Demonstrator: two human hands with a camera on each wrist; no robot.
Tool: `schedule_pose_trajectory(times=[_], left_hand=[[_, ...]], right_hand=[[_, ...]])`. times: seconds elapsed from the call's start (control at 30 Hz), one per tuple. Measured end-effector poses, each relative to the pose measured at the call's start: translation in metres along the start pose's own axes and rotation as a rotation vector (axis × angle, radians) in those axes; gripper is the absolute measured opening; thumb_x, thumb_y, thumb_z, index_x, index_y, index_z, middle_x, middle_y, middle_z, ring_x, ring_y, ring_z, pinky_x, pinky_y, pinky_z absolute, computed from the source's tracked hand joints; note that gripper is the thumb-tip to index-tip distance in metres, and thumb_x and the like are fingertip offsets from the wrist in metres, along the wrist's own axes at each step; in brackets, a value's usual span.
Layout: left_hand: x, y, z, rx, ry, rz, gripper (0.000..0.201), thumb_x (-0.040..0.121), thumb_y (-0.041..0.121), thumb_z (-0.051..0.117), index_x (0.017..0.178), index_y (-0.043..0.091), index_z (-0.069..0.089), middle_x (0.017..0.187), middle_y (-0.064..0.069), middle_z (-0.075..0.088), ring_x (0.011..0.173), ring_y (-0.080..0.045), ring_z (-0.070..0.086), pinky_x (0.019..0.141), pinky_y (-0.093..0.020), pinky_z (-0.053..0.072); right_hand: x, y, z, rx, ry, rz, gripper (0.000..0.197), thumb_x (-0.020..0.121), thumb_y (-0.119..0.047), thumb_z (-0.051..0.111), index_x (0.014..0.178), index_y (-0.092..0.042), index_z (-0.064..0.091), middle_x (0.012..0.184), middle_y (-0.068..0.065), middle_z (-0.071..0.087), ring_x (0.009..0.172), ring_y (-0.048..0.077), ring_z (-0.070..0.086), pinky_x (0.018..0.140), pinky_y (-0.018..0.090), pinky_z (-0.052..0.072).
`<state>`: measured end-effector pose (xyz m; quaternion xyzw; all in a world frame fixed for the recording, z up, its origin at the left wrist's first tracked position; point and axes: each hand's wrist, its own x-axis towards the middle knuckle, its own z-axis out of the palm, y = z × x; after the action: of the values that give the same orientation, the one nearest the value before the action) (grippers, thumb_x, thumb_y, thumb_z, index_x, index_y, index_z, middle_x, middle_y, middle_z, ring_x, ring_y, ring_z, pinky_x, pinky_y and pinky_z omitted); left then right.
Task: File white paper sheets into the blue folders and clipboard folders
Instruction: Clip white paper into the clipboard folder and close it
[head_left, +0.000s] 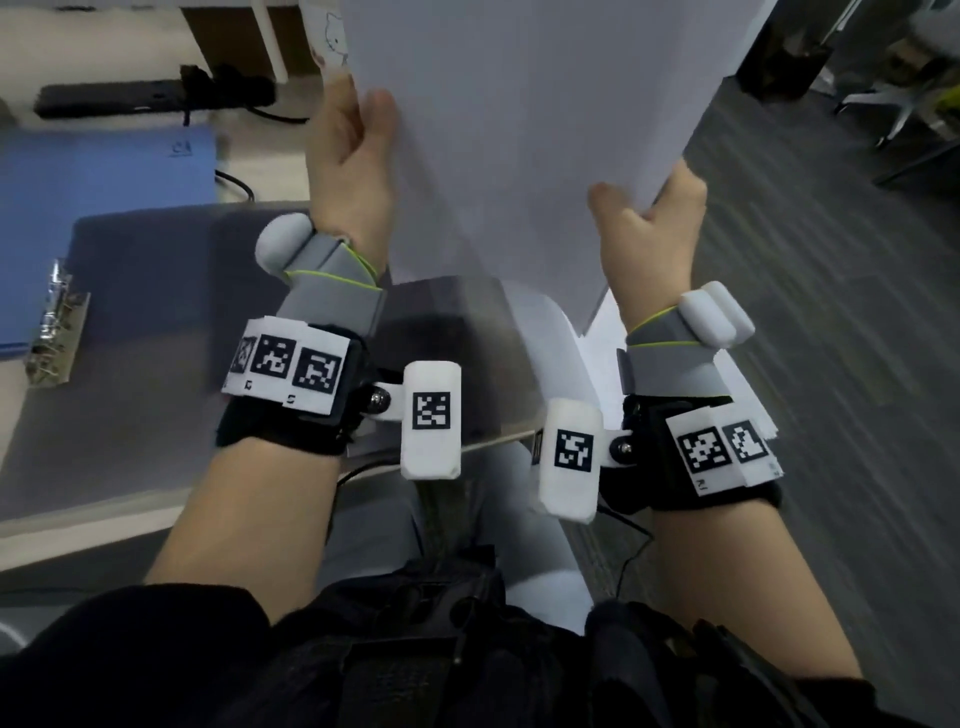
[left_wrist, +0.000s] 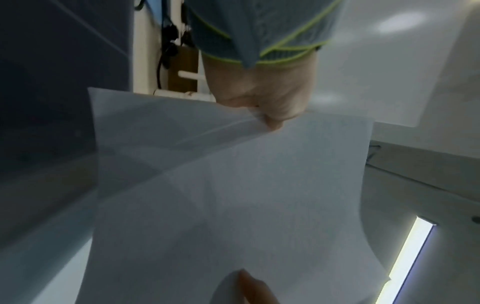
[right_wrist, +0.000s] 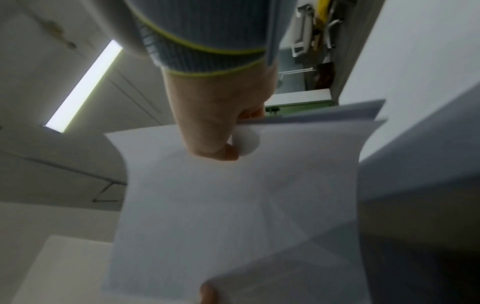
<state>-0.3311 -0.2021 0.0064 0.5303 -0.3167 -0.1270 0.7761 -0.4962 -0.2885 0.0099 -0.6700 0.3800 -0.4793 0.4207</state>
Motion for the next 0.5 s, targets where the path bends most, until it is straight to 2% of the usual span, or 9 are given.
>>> schedule_pose_trajectory(times=[0.07,0.13,0.17,0.2,0.27,0.33,0.4,0.5], left_hand=[[-0.003,-0.004,-0.011,0.041,0.023,-0.018,0.025,0.091,0.003,0.039,0.111,-0.008,0.052,0.087,0.003,0.064,0.079,0.001,0.058,0.078,-0.018,0.045],[-0.012,-0.011,-0.019,0.101,0.057,-0.087,0.035,0.089,0.009,0.042,0.113,-0.015,0.05,0.099,-0.018,0.063,0.089,-0.01,0.055,0.081,-0.023,0.043],[-0.017,-0.014,-0.021,0.13,0.071,-0.131,0.035,0.091,0.013,0.042,0.112,-0.014,0.051,0.107,-0.027,0.059,0.096,-0.016,0.054,0.084,-0.026,0.043],[-0.022,-0.018,-0.024,0.155,0.074,-0.168,0.029,0.092,0.015,0.041,0.106,-0.007,0.055,0.107,-0.026,0.056,0.098,-0.018,0.052,0.085,-0.026,0.043],[-0.025,-0.023,-0.026,0.175,0.059,-0.206,0.017,0.094,0.017,0.038,0.083,0.011,0.049,0.087,-0.008,0.049,0.082,-0.007,0.045,0.076,-0.016,0.039],[-0.02,-0.02,-0.027,0.214,0.064,-0.201,0.028,0.098,0.012,0.035,0.07,0.017,0.037,0.072,0.005,0.036,0.063,0.003,0.034,0.063,-0.01,0.032],[-0.012,-0.016,-0.031,0.274,0.072,-0.167,0.035,0.099,0.009,0.033,0.065,0.02,0.033,0.068,0.008,0.033,0.054,0.006,0.031,0.059,-0.01,0.031],[0.001,-0.01,-0.043,0.385,0.058,-0.13,0.031,0.096,0.012,0.033,0.068,0.023,0.04,0.068,0.01,0.039,0.055,0.007,0.035,0.059,-0.01,0.032]], right_hand=[[-0.001,0.007,0.008,0.07,-0.015,0.113,0.014,0.061,-0.01,0.056,0.066,0.002,0.049,0.062,0.006,0.039,0.063,0.017,0.034,0.058,0.03,0.031],[-0.007,0.011,0.016,0.164,-0.034,0.211,0.015,0.06,-0.01,0.059,0.069,-0.001,0.052,0.068,0.007,0.04,0.067,0.018,0.035,0.062,0.031,0.032],[-0.009,0.011,0.02,0.21,-0.04,0.241,0.016,0.06,-0.01,0.059,0.072,-0.003,0.054,0.07,0.007,0.041,0.068,0.018,0.037,0.063,0.031,0.033],[-0.011,0.011,0.023,0.246,-0.043,0.255,0.018,0.06,-0.011,0.06,0.075,-0.002,0.056,0.071,0.007,0.043,0.069,0.018,0.039,0.064,0.03,0.035],[-0.012,0.01,0.026,0.282,-0.036,0.246,0.022,0.062,-0.012,0.062,0.08,0.001,0.059,0.072,0.008,0.048,0.07,0.017,0.043,0.065,0.03,0.039],[-0.011,0.007,0.029,0.304,-0.024,0.226,0.014,0.064,-0.014,0.063,0.075,-0.005,0.06,0.07,0.006,0.051,0.069,0.016,0.047,0.064,0.03,0.042],[-0.008,0.005,0.033,0.35,-0.01,0.213,0.006,0.067,-0.01,0.065,0.065,-0.012,0.06,0.062,-0.003,0.056,0.065,0.014,0.051,0.062,0.027,0.045],[-0.002,0.003,0.037,0.358,-0.006,0.176,0.018,0.075,-0.001,0.065,0.062,-0.013,0.061,0.053,-0.013,0.058,0.055,0.009,0.052,0.058,0.022,0.045]])
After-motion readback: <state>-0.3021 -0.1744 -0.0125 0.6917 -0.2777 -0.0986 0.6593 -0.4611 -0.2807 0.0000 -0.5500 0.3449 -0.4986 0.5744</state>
